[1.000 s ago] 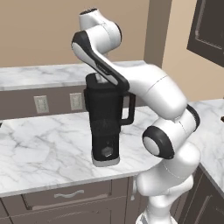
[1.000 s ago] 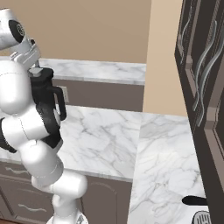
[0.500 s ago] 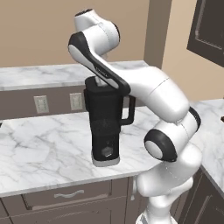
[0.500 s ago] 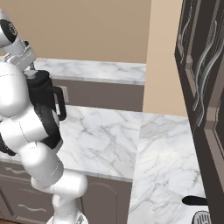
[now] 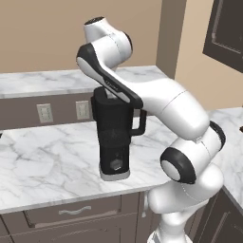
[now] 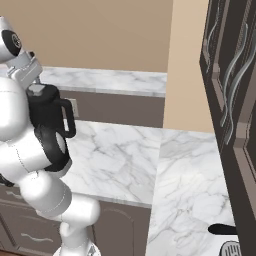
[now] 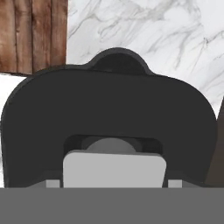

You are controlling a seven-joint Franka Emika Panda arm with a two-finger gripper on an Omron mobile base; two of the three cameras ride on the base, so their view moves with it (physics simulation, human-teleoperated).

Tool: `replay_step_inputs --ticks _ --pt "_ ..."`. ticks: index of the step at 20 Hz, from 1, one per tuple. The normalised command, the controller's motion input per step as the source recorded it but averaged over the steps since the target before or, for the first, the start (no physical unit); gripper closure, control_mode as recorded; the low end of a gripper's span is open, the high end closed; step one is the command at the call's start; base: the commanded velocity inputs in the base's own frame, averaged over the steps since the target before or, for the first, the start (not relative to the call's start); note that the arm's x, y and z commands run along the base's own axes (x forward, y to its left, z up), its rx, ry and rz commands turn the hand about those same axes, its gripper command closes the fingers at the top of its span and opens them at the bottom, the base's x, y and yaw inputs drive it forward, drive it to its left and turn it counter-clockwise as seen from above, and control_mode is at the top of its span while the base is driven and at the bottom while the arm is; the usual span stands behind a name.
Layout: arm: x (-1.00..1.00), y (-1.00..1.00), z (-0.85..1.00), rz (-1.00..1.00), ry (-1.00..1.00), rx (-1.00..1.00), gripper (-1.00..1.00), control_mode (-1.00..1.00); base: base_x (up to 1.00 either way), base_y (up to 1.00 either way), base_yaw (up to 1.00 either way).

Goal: Close the lid blender by securely placing the lid on top.

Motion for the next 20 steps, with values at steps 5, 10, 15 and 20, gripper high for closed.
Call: replay_step_inputs --ticks 5,10,15,20 --pt "0.16 -0.02 -0.27 0.05 0.0 0.0 1.0 -1.0 0.0 0.0 0.0" --pt "-0.07 -0.02 -0.35 0.03 0.0 0.0 -1.0 -1.0 0.0 0.0 0.0" --pt "-0.13 -0.07 -0.16 0.03 0.0 0.0 -1.0 -1.0 0.0 0.0 0.0" --pt "0.0 -0.03 0.0 0.03 -0.03 0.0 -1.0 -1.0 0.0 0.0 0.0"
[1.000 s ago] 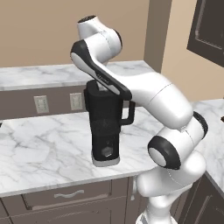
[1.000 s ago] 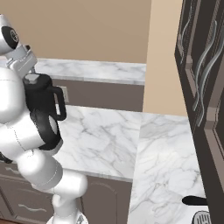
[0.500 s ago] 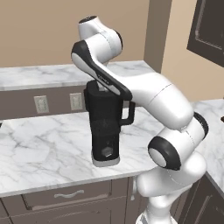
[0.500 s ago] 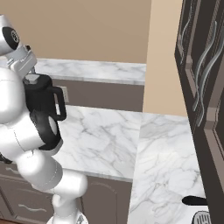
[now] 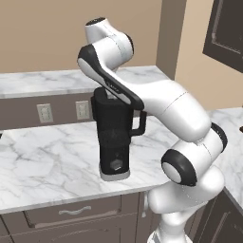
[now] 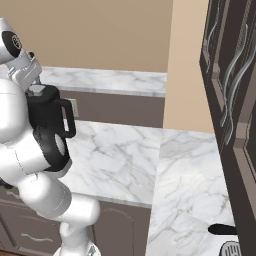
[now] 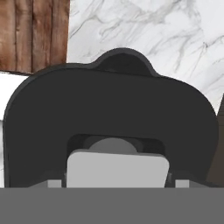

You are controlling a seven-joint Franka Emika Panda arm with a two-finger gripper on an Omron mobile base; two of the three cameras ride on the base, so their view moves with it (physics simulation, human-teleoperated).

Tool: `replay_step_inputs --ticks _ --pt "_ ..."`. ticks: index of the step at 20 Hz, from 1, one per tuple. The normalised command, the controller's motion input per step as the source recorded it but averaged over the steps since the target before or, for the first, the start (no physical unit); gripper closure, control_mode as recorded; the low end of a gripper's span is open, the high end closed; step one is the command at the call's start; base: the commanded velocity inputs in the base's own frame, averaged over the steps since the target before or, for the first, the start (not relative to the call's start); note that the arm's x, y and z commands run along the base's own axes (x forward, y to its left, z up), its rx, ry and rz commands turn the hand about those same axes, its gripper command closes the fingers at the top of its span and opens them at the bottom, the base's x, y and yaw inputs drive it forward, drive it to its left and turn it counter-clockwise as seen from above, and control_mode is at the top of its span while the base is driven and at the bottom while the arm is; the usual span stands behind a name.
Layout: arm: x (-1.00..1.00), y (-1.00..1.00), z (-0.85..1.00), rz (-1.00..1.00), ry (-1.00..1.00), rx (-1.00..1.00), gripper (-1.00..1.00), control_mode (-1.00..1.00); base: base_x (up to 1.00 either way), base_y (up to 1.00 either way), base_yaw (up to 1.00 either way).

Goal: Close the lid blender by securely placing the lid on top.

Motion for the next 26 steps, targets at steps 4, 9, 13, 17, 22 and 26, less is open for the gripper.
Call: replay_step_inputs --ticks 4,9,13,17,22,26 --pt "0.0 0.0 0.0 0.07 -0.06 0.0 -1.0 -1.0 0.0 0.0 0.0" --pt "0.0 0.0 0.0 0.11 -0.01 0.0 -1.0 -1.0 0.0 0.0 0.0" --pt "-0.14 0.04 0.07 0.11 -0.07 0.0 -1.0 -1.0 0.0 0.0 0.0" --pt "-0.47 0.0 0.35 0.06 -0.12 0.0 -1.0 -1.0 0.0 0.0 0.0" --pt "-0.46 0.0 0.31 0.02 -0.11 0.0 -1.0 -1.0 0.0 0.0 0.0" --pt "-0.75 -0.18 0.22 0.0 -0.12 0.04 -1.0 -1.0 0.0 0.0 0.0"
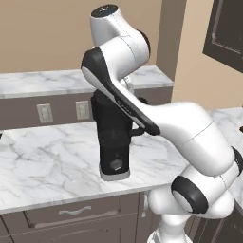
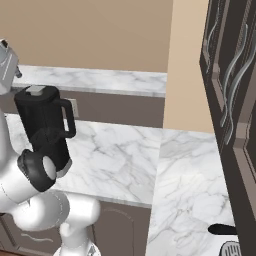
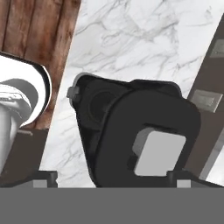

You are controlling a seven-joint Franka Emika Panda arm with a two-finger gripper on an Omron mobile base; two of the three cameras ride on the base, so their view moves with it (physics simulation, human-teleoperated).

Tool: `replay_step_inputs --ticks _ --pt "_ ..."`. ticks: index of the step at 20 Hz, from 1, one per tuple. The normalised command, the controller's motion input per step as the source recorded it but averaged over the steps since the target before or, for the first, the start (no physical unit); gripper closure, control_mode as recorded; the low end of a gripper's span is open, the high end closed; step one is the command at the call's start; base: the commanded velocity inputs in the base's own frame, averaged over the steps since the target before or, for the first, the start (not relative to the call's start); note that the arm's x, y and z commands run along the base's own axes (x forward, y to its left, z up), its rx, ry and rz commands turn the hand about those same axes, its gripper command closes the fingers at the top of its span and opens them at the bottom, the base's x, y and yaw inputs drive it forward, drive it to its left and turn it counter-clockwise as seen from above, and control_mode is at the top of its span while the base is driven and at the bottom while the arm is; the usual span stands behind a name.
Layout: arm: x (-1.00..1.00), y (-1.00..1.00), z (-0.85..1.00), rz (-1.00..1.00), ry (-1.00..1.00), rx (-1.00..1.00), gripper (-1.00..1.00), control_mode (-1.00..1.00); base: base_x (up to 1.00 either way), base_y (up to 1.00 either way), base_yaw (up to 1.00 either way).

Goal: Close the lid blender by securely placing the lid on top.

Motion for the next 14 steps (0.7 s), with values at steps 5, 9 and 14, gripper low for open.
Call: replay_step_inputs --ticks 5,9,14 --pt "-0.64 -0.45 0.02 0.0 -0.13 0.05 -1.0 -1.0 0.0 0.0 0.0" --pt "-0.36 -0.51 0.0 0.0 -0.25 0.02 -1.0 -1.0 0.0 0.0 0.0" --pt "-0.3 -0.46 0.0 0.0 -0.27 0.0 -1.0 -1.0 0.0 0.0 0.0"
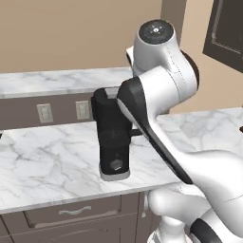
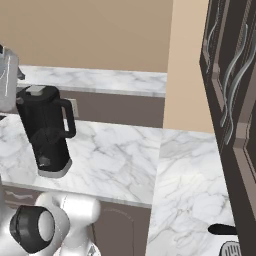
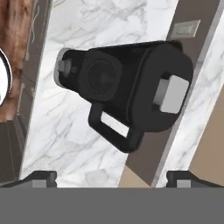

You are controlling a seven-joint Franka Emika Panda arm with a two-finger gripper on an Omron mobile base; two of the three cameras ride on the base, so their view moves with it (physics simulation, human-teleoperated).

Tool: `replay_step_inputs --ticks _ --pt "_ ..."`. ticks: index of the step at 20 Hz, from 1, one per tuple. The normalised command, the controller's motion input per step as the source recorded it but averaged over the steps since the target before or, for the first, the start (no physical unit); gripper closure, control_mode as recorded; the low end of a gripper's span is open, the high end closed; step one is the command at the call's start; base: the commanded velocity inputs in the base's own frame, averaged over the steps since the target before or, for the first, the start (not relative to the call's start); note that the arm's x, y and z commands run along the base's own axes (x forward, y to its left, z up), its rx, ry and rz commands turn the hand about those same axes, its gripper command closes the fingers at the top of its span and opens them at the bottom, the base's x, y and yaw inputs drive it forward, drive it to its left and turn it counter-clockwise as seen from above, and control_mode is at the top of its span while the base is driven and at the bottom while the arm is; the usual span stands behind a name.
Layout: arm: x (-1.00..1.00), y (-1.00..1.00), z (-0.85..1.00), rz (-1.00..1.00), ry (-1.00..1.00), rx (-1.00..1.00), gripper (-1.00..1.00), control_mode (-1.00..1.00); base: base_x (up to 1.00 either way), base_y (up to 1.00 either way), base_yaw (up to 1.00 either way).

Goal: Close the lid blender by securely placing the lid on top.

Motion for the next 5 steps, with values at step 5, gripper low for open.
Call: replay_step_inputs --ticks 5 --pt "-0.17 -0.42 0.0 0.0 -0.19 0.0 -1.0 -1.0 0.0 0.0 0.0"
